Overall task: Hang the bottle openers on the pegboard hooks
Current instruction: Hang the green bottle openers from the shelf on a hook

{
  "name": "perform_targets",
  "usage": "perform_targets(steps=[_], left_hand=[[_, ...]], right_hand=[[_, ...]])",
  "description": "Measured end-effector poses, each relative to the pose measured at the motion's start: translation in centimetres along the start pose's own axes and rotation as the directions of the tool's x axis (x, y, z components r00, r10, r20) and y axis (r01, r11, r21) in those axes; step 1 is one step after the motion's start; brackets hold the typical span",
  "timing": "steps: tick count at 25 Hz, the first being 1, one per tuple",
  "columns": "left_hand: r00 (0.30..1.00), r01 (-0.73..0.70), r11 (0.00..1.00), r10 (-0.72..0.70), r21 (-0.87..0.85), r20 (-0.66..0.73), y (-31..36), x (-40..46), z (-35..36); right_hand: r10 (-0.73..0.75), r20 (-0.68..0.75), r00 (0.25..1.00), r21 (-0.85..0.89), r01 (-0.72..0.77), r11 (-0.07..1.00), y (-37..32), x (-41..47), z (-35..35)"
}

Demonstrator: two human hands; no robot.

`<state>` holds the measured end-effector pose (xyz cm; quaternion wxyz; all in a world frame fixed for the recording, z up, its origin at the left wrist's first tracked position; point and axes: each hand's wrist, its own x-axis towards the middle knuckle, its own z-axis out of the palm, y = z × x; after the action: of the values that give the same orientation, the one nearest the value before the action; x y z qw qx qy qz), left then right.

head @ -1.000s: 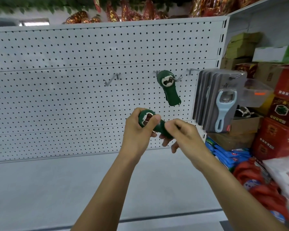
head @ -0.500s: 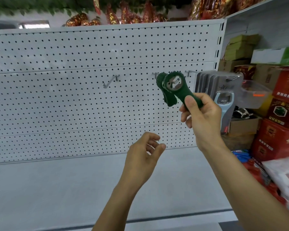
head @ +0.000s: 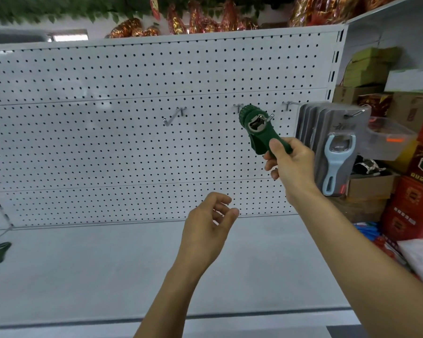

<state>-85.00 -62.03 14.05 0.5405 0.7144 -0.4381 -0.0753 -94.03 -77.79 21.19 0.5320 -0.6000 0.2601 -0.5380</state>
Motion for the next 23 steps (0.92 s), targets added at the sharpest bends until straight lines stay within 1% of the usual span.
perform_targets(steps=[2, 3, 5, 7, 9, 10, 12, 15, 18, 23], left_hand=[[1.000, -0.014, 0.998, 0.016, 0.064, -0.026, 0.2, -0.1, 0.1], [0.999, -0.024, 0.995, 0.028, 0.095, -0.040, 0.2, -0.2, 0.1], [0.996, -0.039, 0.988, 0.050, 0.148, -0.067, 0.0, -0.7, 0.3], [0.993, -0.048, 0.976, 0.068, 0.210, -0.093, -0.5, -2.1, 0.6], [0.987, -0.060, 0.949, 0.103, 0.311, -0.122, -1.4, -3.9, 1.1], [0.984, -0.065, 0.928, 0.121, 0.366, -0.131, -2.0, -5.0, 1.3], [0.984, -0.054, 0.895, 0.122, 0.444, -0.126, -3.5, -7.0, 1.5], [0.994, 0.012, 0.874, 0.044, 0.485, -0.103, -6.1, -10.7, 1.3], [0.992, 0.107, 0.871, -0.062, 0.480, -0.109, -8.9, -14.0, 0.6], [0.965, 0.259, 0.847, -0.205, 0.464, -0.165, -12.6, -16.8, -3.0]], right_hand=[[0.044, 0.019, 0.999, -0.008, -0.044, 0.999, 0.6, -0.6, -0.4], [0.070, 0.034, 0.997, -0.042, -0.069, 0.997, 1.0, -1.1, -0.8], [0.082, 0.077, 0.994, -0.186, -0.067, 0.980, 2.2, -2.8, -1.9], [-0.003, 0.146, 0.989, -0.360, 0.056, 0.931, 3.7, -5.2, -3.3], [-0.079, 0.257, 0.963, -0.487, 0.199, 0.850, 5.2, -8.1, -4.3], [-0.091, 0.312, 0.946, -0.528, 0.252, 0.811, 6.0, -9.5, -4.7], [-0.072, 0.399, 0.914, -0.576, 0.311, 0.756, 7.5, -12.3, -5.1], [0.026, 0.504, 0.863, -0.624, 0.343, 0.702, 10.1, -16.2, -5.2], [0.112, 0.569, 0.815, -0.643, 0.356, 0.679, 12.3, -19.4, -4.3], [0.172, 0.654, 0.737, -0.624, 0.396, 0.674, 14.5, -22.8, 0.1]])
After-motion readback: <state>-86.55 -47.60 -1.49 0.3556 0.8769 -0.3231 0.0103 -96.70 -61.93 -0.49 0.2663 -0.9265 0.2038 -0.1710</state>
